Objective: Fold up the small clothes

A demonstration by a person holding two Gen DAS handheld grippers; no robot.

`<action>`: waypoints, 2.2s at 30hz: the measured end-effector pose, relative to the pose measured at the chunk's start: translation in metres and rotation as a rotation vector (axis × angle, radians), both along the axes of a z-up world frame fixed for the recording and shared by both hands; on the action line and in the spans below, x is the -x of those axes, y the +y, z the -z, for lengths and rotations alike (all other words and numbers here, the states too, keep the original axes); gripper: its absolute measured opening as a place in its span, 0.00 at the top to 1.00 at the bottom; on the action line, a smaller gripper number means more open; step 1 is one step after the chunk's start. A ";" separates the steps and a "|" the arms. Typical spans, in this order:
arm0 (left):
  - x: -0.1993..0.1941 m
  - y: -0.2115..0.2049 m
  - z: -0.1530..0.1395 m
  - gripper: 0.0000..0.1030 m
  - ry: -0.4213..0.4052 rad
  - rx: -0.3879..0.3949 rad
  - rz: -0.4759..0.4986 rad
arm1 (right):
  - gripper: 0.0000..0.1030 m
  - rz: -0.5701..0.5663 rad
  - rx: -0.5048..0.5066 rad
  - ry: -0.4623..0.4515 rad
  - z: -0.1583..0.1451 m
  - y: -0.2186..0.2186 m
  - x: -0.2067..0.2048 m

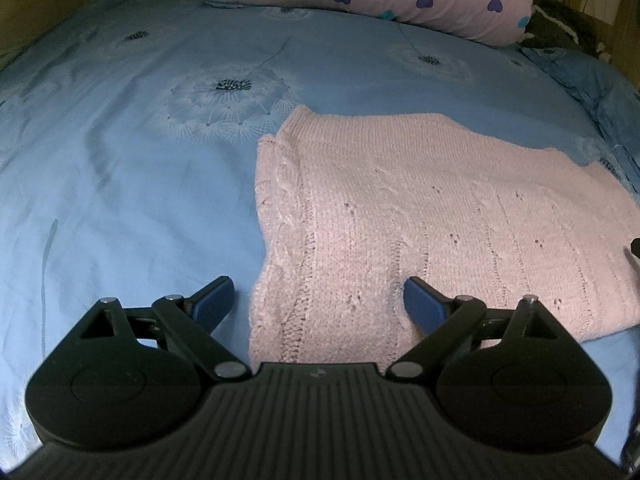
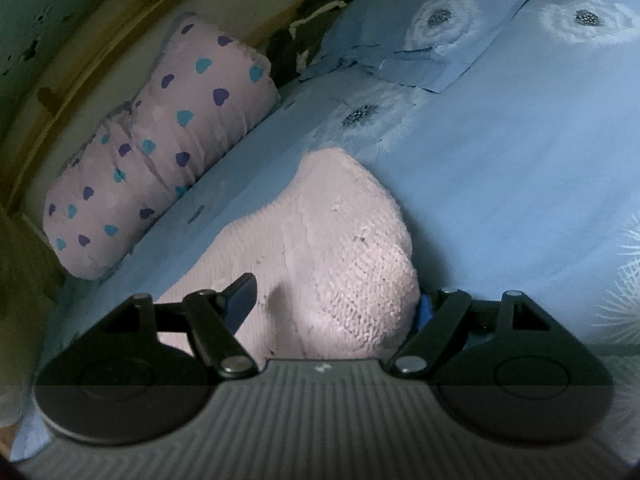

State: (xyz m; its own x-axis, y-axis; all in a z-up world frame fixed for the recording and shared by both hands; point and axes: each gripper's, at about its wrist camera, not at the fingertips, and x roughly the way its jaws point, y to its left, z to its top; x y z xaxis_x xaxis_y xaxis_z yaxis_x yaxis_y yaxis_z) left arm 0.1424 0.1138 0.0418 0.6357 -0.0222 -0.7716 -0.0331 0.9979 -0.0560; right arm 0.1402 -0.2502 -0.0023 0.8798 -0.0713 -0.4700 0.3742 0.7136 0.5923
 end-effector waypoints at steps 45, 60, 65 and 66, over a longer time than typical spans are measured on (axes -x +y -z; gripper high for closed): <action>-0.001 0.025 -0.018 0.07 -0.031 0.039 -0.063 | 0.70 -0.044 0.018 -0.079 -0.053 0.007 -0.015; 0.002 0.044 -0.024 0.07 -0.041 0.055 -0.110 | 0.70 -0.346 0.420 -0.124 -0.109 0.133 -0.054; 0.004 0.053 -0.025 0.07 -0.043 0.036 -0.145 | 0.71 -0.532 0.534 -0.044 -0.086 0.182 -0.071; 0.004 0.055 -0.025 0.07 -0.043 0.030 -0.153 | 0.71 -0.566 0.546 -0.023 -0.079 0.189 -0.073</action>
